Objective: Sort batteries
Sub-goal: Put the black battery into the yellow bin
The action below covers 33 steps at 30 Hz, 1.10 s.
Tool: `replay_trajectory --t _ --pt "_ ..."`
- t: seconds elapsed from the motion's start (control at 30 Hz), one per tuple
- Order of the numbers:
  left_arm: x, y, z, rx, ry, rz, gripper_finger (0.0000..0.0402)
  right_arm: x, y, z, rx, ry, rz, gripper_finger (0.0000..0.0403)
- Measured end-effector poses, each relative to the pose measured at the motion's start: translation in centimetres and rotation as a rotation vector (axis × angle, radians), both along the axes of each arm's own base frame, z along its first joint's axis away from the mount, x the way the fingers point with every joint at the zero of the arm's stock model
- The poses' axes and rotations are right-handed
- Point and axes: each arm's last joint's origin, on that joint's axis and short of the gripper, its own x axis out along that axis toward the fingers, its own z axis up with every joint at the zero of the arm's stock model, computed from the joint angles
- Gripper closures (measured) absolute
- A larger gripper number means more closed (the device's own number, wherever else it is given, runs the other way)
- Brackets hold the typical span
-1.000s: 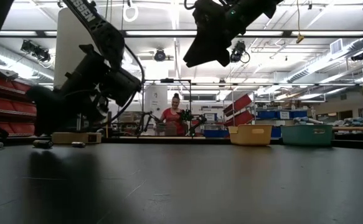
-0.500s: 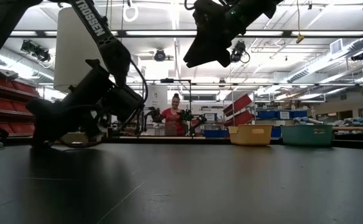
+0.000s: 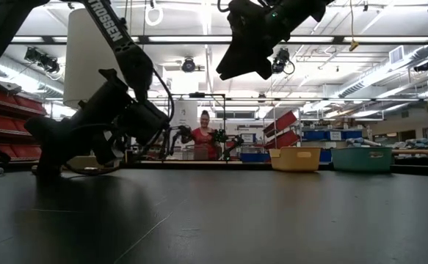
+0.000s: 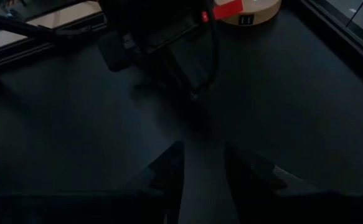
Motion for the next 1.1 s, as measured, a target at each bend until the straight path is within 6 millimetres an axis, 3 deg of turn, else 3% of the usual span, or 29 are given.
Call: replay_trajectory --t 0.27,0.57,0.77,0.9,1.1 --pt "-0.3 -0.3 1.2 -0.001 -0.016 0.044 0.0347 -0.1 -0.6 -0.1 -0.007 0.011 0.001 0.0281" --pt "-1.4 -1.4 8.7 0.063 -0.348 0.199 0.0347 -1.2 -2.8 0.8 0.005 -0.007 -0.002 0.0281" --pt "-0.3 -2.5 13.1 -0.024 -0.878 0.350 0.0347 -1.4 -4.0 0.4 0.001 -0.003 0.113 0.0281" --pt "1.5 -2.3 15.8 0.077 -1.242 0.469 0.0347 -1.8 -3.9 -1.5 0.012 0.019 0.136 0.0281" --pt "4.4 -2.7 18.0 0.207 -1.616 0.555 0.0347 -1.8 -2.4 -4.0 0.078 -0.034 0.165 0.0275"
